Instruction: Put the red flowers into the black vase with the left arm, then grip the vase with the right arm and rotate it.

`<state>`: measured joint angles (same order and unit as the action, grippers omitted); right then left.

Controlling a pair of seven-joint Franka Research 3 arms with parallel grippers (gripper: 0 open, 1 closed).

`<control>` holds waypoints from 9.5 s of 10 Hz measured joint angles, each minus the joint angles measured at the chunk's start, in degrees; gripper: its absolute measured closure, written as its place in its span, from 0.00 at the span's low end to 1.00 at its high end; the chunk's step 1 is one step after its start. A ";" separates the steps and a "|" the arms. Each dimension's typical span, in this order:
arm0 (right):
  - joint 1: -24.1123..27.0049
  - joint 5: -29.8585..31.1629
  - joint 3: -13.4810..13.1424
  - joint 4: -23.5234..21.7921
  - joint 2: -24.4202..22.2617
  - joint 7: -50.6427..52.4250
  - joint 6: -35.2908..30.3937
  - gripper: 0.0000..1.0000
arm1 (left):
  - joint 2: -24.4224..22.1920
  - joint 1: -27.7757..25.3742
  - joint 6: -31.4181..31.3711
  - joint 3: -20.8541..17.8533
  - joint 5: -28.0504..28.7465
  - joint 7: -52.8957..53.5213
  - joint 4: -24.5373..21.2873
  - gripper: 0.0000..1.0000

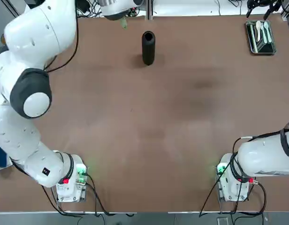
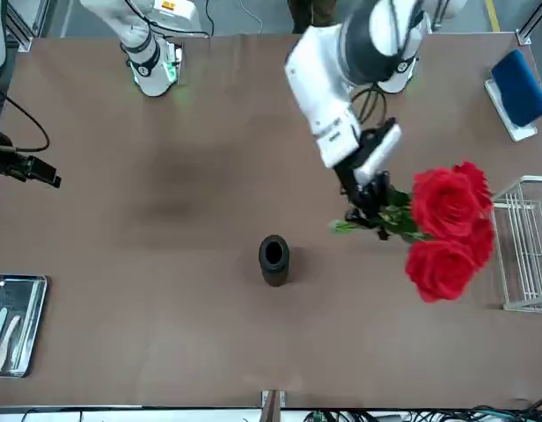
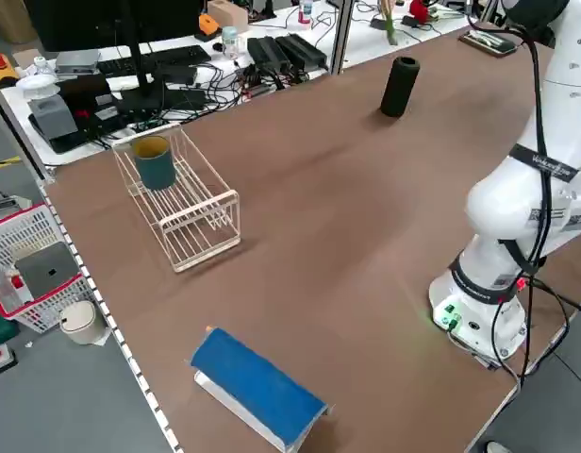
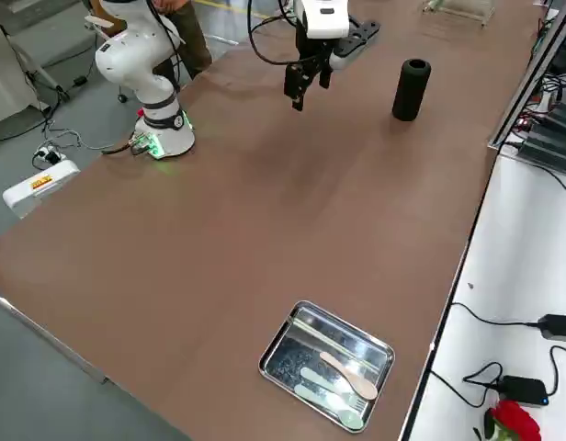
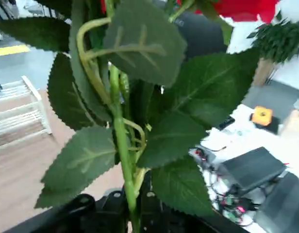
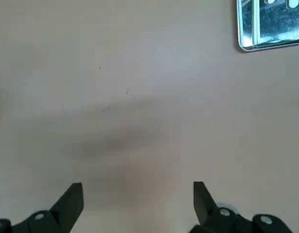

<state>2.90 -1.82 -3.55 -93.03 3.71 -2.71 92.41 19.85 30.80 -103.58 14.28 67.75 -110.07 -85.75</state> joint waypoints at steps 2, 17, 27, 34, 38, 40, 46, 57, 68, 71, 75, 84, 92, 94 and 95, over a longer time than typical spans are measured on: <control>0.01 0.00 -0.03 -0.03 -0.01 0.00 0.00 0.00 | 3.43 3.91 3.84 -0.32 6.25 -4.32 0.70 0.93; -0.27 0.00 0.02 -0.06 -0.03 -0.03 0.01 0.00 | 16.82 12.72 9.07 -0.50 24.33 -8.83 10.89 0.93; -0.36 0.00 0.03 -0.06 -0.03 -0.03 0.01 0.00 | 21.62 14.88 7.52 -0.48 26.25 -10.06 12.92 0.93; -0.38 0.00 0.03 -0.07 -0.03 -0.03 0.01 0.00 | 25.46 14.89 7.50 -0.68 26.46 -12.16 13.23 0.93; -0.42 0.00 0.03 -0.07 -0.03 -0.03 0.01 0.00 | 27.96 15.07 7.49 -0.76 27.26 -15.01 13.42 0.93; -0.42 0.00 0.03 -0.07 -0.03 -0.03 0.01 0.00 | 28.58 15.16 7.42 -0.76 27.27 -15.56 13.47 0.91; -0.42 0.00 0.04 -0.07 -0.03 -0.04 0.01 0.00 | 30.26 16.08 7.32 -0.81 27.27 -16.31 13.56 0.89; -0.42 0.00 0.04 -0.09 -0.03 -0.03 0.07 0.00 | 31.91 16.78 7.26 -1.18 27.28 -16.78 13.62 0.49; -0.80 0.01 0.06 -0.18 -0.03 -0.04 0.08 0.00 | 32.46 17.76 7.24 -1.35 27.28 -16.81 13.65 0.43; -0.81 0.01 0.05 -0.66 -0.02 -0.04 0.07 0.00 | 32.61 18.60 7.23 -1.39 27.28 -17.10 13.65 0.26; -0.81 0.01 0.05 -0.68 -0.03 -0.04 0.07 0.00 | 32.67 18.82 7.23 -1.63 27.28 -18.04 13.66 0.10; -0.86 0.01 0.05 -0.68 -0.03 -0.04 0.08 0.00 | 32.69 20.05 7.28 -1.71 27.31 -19.66 14.39 0.01; -0.90 0.02 0.05 -0.68 -0.03 -0.06 0.13 0.00 | 32.65 25.22 14.09 -0.22 25.31 -19.95 14.76 0.01; -0.90 0.02 0.05 -0.68 -0.03 -0.06 0.13 0.00 | 31.85 26.27 16.15 1.35 22.68 -18.88 15.12 0.01; -0.91 0.02 0.05 -0.68 -0.03 -0.06 0.14 0.00 | 31.06 26.29 16.73 2.17 21.77 -17.83 15.19 0.01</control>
<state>1.99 -1.81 -3.49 -93.71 3.68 -2.77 92.55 50.90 57.09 -86.85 16.45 89.52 -127.91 -70.56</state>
